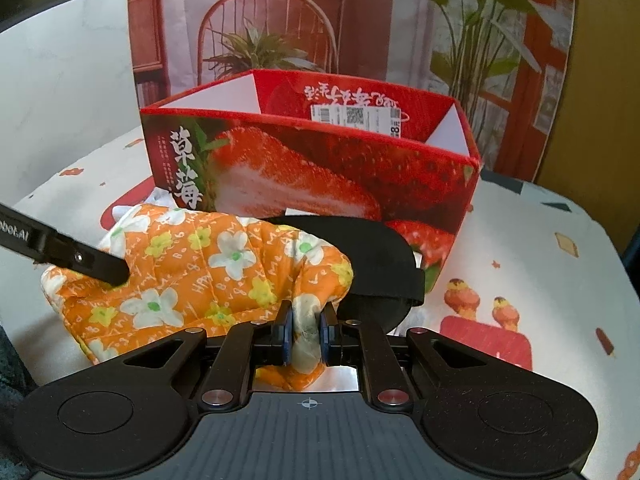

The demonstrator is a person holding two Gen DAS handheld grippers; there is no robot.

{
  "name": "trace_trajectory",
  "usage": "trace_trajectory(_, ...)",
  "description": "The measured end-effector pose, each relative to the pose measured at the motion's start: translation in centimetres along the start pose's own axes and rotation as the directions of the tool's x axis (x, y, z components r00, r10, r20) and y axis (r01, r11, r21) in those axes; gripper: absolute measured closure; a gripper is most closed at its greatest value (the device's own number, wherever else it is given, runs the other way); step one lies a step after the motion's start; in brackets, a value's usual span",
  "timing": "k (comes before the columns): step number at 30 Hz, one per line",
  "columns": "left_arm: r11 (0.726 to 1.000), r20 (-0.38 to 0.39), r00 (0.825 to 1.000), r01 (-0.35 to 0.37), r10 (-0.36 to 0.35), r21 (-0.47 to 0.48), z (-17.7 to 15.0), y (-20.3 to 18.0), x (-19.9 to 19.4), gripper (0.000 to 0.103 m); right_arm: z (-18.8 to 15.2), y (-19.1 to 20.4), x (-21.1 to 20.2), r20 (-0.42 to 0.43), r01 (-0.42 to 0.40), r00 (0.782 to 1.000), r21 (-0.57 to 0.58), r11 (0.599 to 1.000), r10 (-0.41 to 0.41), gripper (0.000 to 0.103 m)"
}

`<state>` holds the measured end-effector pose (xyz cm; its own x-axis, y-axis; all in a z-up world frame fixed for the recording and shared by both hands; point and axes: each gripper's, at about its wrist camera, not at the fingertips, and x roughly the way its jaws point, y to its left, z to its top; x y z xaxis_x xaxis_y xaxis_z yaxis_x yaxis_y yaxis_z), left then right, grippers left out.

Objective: Organize soft objects
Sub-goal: 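Lift the orange floral cushion off the pile with both grippers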

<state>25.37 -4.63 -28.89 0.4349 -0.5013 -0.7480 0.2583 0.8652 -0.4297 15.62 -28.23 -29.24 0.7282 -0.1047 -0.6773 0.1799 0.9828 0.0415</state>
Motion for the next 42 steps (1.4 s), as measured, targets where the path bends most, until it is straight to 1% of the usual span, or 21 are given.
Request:
trace_trajectory(3,1.0,-0.018,1.0,0.017,-0.017,-0.012,-0.3,0.5,0.9,0.054,-0.3,-0.2,0.4,-0.005,-0.003,1.0,0.038,0.999,0.003,0.09)
trace_trajectory(9,0.998,-0.039,0.999,0.015,-0.013,0.059,-0.3,0.1,2.2,0.054,-0.8,-0.5,0.8,0.001,-0.005,1.0,0.082,0.997,0.005,0.09)
trace_trajectory(14,0.995,-0.042,0.999,0.007,-0.003,0.104,-0.3,-0.3,2.2,0.053,-1.2,-0.7,1.0,0.016,-0.012,1.0,0.131,0.991,0.009,0.09)
trace_trajectory(17,0.995,-0.035,0.999,-0.005,0.008,0.096,-0.5,-0.4,2.2,0.053,-1.5,-0.9,1.1,0.031,-0.022,0.999,0.155,0.988,0.017,0.09)
trace_trajectory(21,0.997,-0.038,0.999,-0.023,0.026,0.075,-0.5,-0.6,2.1,0.053,-1.9,-1.2,1.0,0.049,-0.042,0.998,0.148,0.988,0.035,0.089)
trace_trajectory(24,0.998,-0.049,0.998,-0.032,0.035,0.06,-0.2,-0.6,2.3,0.053,-2.1,-1.7,0.9,0.057,-0.072,0.996,0.156,0.985,0.064,0.089)
trace_trajectory(34,0.987,-0.092,0.988,-0.115,0.125,0.112,0.6,-2.3,3.0,0.053,-3.0,-4.3,1.0,0.097,-0.211,0.976,0.224,0.952,0.194,0.089)
trace_trajectory(38,0.986,-0.11,0.984,-0.128,0.14,0.107,1.0,-2.4,3.2,0.053,-3.3,-4.9,1.0,0.11,-0.247,0.968,0.228,0.942,0.227,0.089)
trace_trajectory(42,0.985,-0.114,0.983,-0.133,0.146,0.11,1.0,-2.5,3.3,0.052,-3.3,-5.2,1.0,0.109,-0.265,0.963,0.218,0.939,0.246,0.089)
